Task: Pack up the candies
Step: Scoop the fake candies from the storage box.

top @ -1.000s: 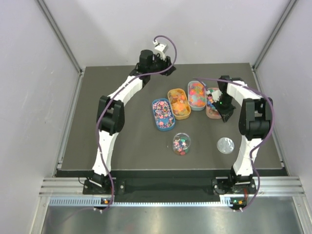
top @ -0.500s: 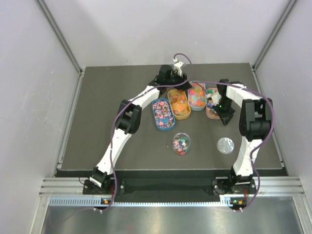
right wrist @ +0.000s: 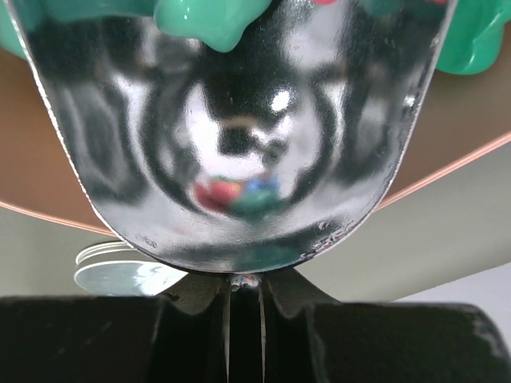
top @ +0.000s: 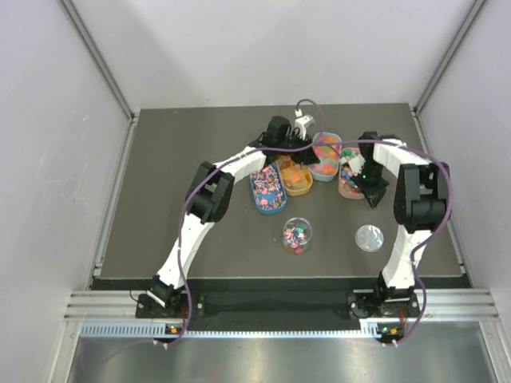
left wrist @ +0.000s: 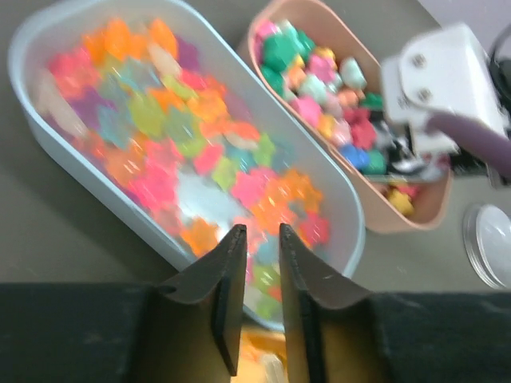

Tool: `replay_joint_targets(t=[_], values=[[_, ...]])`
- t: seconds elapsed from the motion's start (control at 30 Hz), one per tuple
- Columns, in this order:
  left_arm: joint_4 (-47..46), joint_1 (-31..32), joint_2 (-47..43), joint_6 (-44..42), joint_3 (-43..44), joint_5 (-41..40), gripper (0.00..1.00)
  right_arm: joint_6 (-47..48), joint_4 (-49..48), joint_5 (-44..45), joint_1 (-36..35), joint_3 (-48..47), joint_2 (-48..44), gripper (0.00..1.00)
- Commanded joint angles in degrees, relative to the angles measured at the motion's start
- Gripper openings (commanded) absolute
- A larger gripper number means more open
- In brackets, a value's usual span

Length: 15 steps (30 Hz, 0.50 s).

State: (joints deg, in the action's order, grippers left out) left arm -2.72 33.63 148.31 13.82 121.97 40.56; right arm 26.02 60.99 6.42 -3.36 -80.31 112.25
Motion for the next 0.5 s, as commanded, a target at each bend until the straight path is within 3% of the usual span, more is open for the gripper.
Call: replay_joint_targets(t=[0.0,0.23,0.47], values=[[0.9,0.9,-7.4,-3.0,-5.9,1.6,0.26,2.0,1.2,0.6,0.7,-1.5,-2.0,0.0],[4.0,2.5,-12.3,-4.8,-13.2,3.6,0.05,3.3,0.4,0.9,2.1,-0.3,-2.9,0.0],[7.2,3.9,-10.7,-3.9,-10.4,2.7,0.0,3.3,0.4,0.4,2.3,-0.6,-3.6,0.0]])
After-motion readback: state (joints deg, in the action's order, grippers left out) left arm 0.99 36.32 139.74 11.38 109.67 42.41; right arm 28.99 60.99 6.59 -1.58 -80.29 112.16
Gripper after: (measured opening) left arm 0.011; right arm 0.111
